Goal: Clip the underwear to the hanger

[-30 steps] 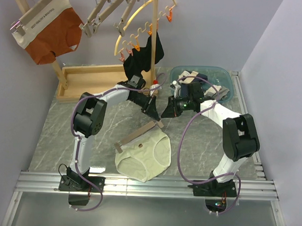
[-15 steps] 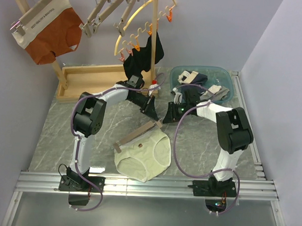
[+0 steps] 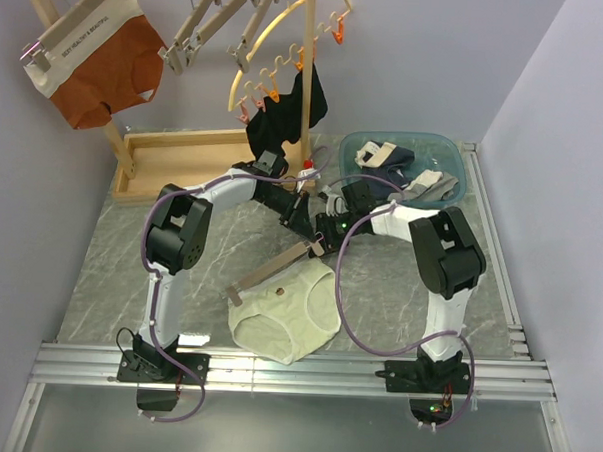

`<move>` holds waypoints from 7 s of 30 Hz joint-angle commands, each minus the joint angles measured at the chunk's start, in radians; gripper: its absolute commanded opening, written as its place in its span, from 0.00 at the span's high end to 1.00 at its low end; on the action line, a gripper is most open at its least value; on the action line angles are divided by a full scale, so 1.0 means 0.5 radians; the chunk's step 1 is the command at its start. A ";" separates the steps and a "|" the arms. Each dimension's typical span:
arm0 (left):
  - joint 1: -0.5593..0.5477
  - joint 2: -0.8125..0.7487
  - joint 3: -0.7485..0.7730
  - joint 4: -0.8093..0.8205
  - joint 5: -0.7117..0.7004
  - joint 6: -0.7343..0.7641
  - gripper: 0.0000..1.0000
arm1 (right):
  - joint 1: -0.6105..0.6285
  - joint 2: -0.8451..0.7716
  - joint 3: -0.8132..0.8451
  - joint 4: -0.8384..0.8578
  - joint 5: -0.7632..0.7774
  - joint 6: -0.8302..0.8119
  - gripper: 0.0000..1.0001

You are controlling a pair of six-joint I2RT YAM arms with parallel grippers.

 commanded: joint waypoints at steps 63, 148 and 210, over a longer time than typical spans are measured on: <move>0.103 -0.036 -0.113 -0.025 0.056 0.188 1.00 | -0.159 -0.622 -0.373 0.573 -0.317 0.057 1.00; 1.299 -2.107 -1.236 0.303 -0.432 -0.736 0.01 | 0.878 0.096 0.634 -0.654 0.990 -1.808 0.45; 0.989 -1.530 -0.300 -1.118 -0.364 1.133 0.17 | 1.197 -1.508 -0.201 0.144 1.222 -2.649 1.00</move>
